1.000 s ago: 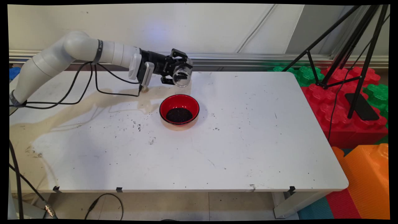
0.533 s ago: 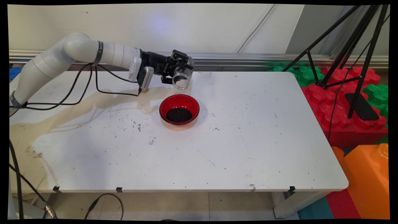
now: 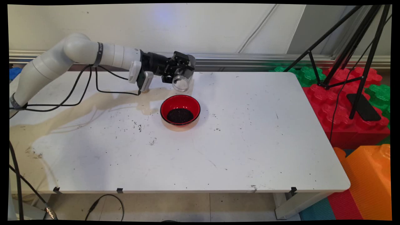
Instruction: Pour the black seasoning powder in the red bowl
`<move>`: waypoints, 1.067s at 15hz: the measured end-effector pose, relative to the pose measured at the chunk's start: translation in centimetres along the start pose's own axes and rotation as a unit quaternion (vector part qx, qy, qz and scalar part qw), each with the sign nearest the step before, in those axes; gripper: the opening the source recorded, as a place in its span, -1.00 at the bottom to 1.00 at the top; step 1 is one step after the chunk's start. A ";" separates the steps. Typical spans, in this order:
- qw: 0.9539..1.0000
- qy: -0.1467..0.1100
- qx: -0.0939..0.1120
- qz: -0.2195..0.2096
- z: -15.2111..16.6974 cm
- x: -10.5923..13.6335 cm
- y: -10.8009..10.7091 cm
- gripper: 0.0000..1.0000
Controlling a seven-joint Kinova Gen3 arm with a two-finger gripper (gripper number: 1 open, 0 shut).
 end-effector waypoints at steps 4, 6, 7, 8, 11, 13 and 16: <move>0.999 -0.003 0.003 0.036 -0.1 0.1 -0.1 -1.00; 0.999 -0.005 0.005 0.052 -0.1 0.2 -0.1 -1.00; 0.998 -0.005 0.006 0.061 -0.1 0.2 -0.1 -1.00; 0.998 -0.005 0.007 0.069 -0.1 0.3 -0.1 -1.00; 0.996 -0.006 0.010 0.086 -0.2 0.4 -0.2 -1.00; 0.995 -0.007 0.011 0.098 -0.2 0.4 -0.2 -1.00; 0.993 -0.007 0.014 0.115 -0.3 0.6 -0.2 -1.00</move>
